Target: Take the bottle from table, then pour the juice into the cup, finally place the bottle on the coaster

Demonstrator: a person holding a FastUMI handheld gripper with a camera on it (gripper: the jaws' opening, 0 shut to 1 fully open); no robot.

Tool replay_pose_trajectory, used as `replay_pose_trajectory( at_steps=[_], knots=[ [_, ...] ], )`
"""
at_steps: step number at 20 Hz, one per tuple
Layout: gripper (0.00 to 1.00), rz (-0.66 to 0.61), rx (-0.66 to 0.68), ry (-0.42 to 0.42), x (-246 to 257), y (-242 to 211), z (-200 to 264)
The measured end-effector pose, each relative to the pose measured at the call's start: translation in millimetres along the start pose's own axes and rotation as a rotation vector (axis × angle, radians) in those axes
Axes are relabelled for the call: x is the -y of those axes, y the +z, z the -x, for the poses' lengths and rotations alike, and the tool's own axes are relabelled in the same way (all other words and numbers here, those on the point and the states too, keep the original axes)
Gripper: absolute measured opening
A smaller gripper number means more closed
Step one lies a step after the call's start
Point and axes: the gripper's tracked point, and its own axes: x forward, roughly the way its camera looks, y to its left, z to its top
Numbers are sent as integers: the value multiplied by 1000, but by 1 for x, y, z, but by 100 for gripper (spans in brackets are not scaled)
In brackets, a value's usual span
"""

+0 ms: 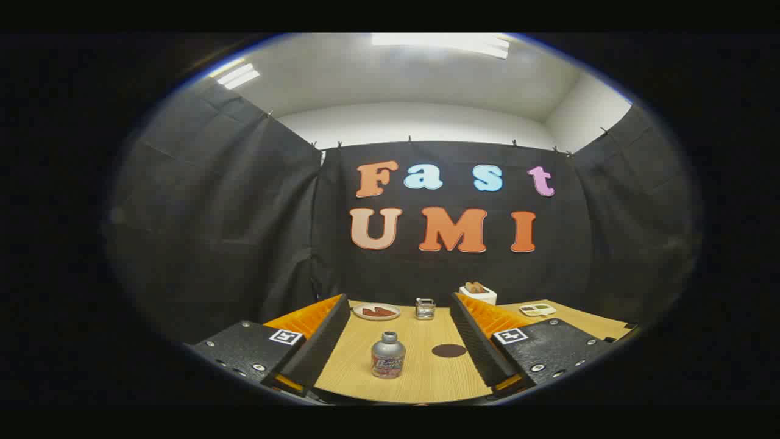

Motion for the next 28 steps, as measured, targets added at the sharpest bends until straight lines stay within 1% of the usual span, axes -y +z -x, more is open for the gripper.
replay_pose_trajectory(
  at_steps=[5, 14, 23, 25, 28],
  knots=[
    [98, -34, 22, -7, 5, 6, 1],
    [98, -46, 10, -14, 12, -7, -2],
    [98, -51, 22, -12, 1, -17, -7],
    [98, -61, 35, -21, -1, -22, -11],
    [98, -74, 31, -32, -6, -42, -22]
  ],
)
